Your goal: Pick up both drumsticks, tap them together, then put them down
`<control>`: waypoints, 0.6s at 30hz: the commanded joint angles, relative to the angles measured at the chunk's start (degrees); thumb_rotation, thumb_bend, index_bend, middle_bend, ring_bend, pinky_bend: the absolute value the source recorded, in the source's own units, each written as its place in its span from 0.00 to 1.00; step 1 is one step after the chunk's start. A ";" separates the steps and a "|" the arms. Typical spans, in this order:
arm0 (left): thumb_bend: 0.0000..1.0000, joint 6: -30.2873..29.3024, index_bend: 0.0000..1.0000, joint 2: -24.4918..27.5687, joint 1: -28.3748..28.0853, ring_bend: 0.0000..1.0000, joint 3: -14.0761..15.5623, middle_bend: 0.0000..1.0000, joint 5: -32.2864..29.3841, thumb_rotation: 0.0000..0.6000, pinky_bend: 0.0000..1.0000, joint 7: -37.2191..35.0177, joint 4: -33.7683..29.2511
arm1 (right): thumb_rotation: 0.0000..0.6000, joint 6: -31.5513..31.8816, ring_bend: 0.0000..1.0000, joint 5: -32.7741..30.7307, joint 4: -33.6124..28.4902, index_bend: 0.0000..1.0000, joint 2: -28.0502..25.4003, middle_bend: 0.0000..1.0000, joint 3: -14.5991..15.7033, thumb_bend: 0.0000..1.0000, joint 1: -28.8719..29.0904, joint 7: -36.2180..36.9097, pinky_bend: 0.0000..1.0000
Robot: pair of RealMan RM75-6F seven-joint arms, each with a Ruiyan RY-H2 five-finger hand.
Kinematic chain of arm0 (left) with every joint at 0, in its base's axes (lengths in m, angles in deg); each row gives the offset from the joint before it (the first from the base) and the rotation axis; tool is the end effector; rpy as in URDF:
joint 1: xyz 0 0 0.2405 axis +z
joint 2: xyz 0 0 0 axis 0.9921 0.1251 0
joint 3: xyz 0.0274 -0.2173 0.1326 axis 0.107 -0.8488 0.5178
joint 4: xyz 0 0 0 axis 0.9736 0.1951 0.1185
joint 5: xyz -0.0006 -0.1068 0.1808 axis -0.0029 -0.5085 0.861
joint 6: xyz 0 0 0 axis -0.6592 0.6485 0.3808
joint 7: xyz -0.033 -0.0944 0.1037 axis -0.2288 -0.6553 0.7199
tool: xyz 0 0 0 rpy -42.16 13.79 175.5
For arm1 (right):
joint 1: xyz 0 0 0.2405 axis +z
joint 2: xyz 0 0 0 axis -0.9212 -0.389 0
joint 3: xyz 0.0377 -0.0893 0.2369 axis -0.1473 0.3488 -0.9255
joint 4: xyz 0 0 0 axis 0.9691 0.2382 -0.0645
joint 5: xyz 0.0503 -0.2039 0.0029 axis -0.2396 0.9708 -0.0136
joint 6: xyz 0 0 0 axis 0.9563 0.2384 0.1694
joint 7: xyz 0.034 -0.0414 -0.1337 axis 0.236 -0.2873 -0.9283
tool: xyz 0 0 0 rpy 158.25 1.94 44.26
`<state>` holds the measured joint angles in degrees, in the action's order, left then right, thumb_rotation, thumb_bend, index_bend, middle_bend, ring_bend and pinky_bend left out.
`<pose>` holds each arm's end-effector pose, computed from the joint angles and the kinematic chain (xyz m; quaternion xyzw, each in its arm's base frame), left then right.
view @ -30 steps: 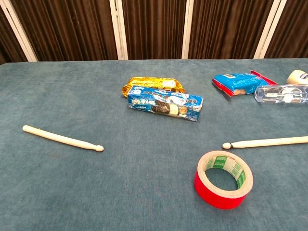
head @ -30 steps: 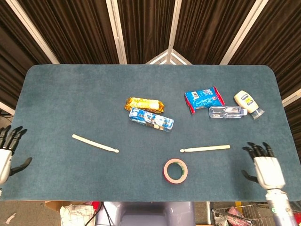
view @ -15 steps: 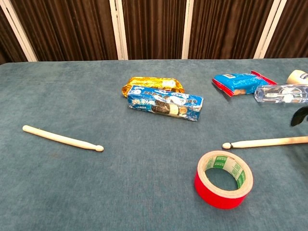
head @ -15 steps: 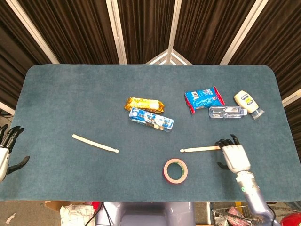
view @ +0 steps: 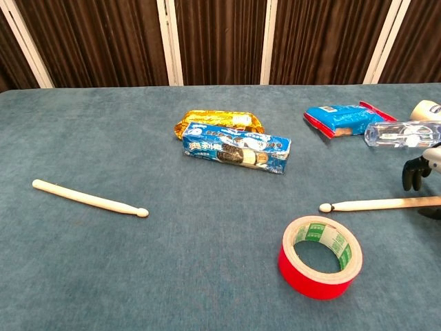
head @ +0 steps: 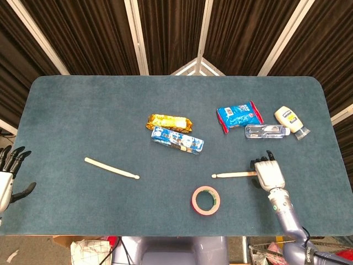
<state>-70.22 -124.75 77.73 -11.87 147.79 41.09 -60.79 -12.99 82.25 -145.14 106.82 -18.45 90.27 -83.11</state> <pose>-0.3136 0.1864 0.1625 -0.5969 -0.3402 -0.3809 0.6188 -0.2902 -0.2911 0.0255 0.7108 -0.3715 0.2372 0.5482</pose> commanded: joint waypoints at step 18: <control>0.31 0.46 0.19 -0.44 -0.24 0.00 0.13 0.09 -0.22 1.00 0.00 1.24 -0.33 | 1.00 -0.89 0.36 -2.81 -0.10 0.50 0.01 0.50 1.38 0.35 1.98 -1.42 0.09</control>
<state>-69.76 -125.19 77.49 -11.75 147.57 42.32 -61.11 -13.91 79.46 -145.26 106.80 -17.06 92.21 -84.50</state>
